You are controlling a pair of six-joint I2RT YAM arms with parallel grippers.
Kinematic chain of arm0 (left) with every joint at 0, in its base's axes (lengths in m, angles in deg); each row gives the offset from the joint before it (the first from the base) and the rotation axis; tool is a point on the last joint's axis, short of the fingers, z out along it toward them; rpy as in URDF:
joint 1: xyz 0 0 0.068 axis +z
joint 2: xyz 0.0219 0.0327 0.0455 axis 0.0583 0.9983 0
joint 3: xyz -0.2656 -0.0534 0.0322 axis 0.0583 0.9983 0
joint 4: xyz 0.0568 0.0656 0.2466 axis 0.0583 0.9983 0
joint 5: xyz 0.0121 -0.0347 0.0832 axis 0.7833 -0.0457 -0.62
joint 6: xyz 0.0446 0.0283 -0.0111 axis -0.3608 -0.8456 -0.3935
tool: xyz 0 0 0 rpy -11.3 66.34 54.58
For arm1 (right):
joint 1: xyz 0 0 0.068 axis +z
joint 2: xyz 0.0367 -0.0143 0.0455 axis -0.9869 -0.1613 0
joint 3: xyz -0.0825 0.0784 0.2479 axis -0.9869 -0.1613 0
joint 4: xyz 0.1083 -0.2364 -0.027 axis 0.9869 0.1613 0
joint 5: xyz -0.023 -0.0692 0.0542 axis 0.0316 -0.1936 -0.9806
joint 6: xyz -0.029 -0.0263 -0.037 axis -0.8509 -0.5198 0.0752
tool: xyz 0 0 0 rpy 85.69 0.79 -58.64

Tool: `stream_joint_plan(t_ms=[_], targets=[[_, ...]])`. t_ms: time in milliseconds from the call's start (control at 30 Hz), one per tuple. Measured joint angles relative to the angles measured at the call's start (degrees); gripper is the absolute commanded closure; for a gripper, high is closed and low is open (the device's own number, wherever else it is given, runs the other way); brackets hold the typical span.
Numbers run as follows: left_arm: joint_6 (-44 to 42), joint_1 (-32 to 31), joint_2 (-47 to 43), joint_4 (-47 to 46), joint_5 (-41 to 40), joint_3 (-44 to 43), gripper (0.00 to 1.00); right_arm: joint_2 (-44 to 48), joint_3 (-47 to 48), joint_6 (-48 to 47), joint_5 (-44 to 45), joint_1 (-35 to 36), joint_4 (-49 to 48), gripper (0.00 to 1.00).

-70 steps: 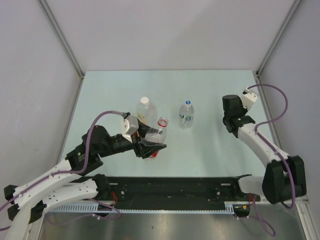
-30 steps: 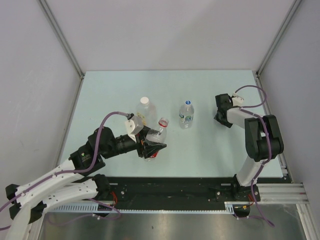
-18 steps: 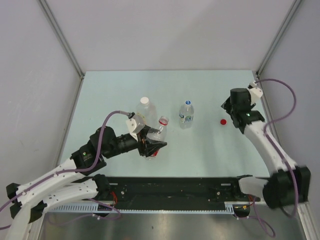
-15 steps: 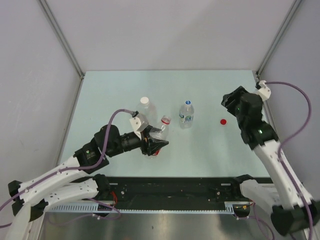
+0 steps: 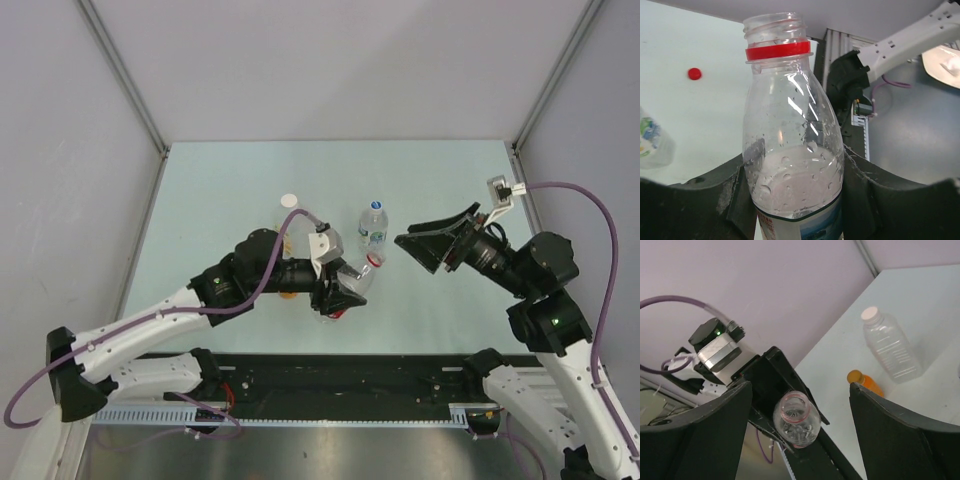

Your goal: Unscrew the bottle caps

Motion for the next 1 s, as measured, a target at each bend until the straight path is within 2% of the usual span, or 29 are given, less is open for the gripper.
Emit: stream_joint_plan(t_ms=[267, 533, 667, 867, 1000], targets=[[0.5, -0.39, 2.64, -0.79, 3.72, -0.35, 0.94, 0.94, -0.02, -2.16, -1.01, 6.69, 2.69, 0.17], [0.5, -0.74, 2.69, -1.42, 3.89, -1.62, 0.94, -1.88, -0.04, -6.08, 4.9, 16.17, 6.36, 0.19], [0.5, -1.14, 3.04, -1.66, 4.28, -1.62, 0.94, -3.15, -0.07, -7.3, 8.11, 19.52, 6.69, 0.24], [0.48, -1.51, 3.19, -1.64, 4.35, -1.62, 0.93, -4.09, -0.11, -8.22, 10.67, 21.14, 6.67, 0.39], [0.46, -1.53, 3.19, -1.64, 4.31, -1.62, 0.93, -3.98, -0.11, -8.33, 11.96, 21.49, 6.62, 0.41]])
